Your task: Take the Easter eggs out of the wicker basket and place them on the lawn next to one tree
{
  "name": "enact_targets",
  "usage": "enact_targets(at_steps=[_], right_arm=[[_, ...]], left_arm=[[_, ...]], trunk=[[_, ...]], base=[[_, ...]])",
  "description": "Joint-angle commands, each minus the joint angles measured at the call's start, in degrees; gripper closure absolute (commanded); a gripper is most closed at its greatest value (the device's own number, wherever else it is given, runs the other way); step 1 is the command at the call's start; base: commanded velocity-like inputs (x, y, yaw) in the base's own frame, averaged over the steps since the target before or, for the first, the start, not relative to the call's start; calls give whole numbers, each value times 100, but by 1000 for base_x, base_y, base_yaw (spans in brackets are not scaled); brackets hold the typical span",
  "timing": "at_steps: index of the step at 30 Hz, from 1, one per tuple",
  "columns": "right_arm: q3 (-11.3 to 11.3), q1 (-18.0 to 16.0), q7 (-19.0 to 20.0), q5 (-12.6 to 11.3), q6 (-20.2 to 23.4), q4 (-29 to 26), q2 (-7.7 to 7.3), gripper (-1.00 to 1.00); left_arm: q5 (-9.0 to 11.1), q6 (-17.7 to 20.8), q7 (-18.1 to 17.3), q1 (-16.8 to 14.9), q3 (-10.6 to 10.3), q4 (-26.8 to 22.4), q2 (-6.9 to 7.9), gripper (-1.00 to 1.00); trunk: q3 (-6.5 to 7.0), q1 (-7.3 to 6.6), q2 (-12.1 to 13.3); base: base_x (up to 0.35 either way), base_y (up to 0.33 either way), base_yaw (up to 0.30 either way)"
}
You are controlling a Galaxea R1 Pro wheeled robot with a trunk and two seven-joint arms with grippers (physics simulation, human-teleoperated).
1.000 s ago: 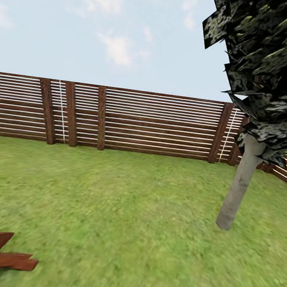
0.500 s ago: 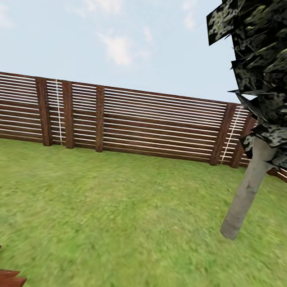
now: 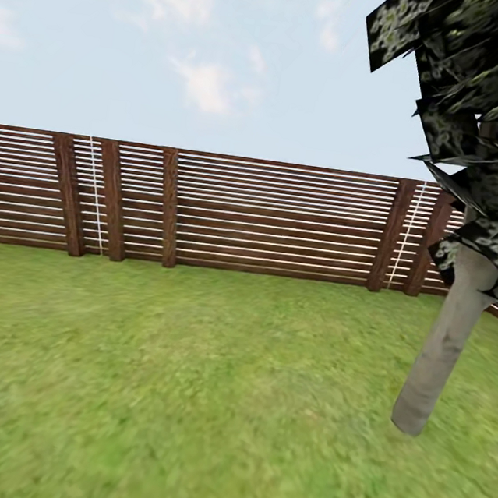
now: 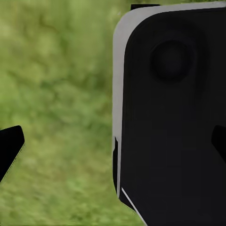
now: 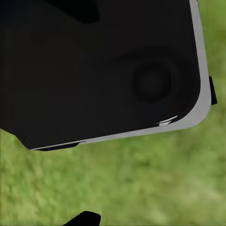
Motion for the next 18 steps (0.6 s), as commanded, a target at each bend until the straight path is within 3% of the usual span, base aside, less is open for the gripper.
enact_targets(at_steps=[1, 6, 13, 18], right_arm=[[14, -9, -2, -39, -20, 17, 1, -100], [13, -9, -2, -39, -20, 17, 1, -100], [12, -9, -2, -39, -20, 17, -7, -100], [12, -9, -2, -39, -20, 18, -8, -100]], left_arm=[[1, 2, 2, 4, 3, -13, 0, -100], [1, 2, 5, 4, 3, -13, 0, -100], [1, 2, 4, 4, 3, -13, 0, -100], [1, 2, 5, 4, 3, -13, 0, -100]], trunk=[[-5, 3, -2], [-5, 3, -2], [-5, 3, -2], [-5, 3, -2]], base=[[327, 0, 0], [327, 0, 5], [327, 0, 170], [328, 0, 19]])
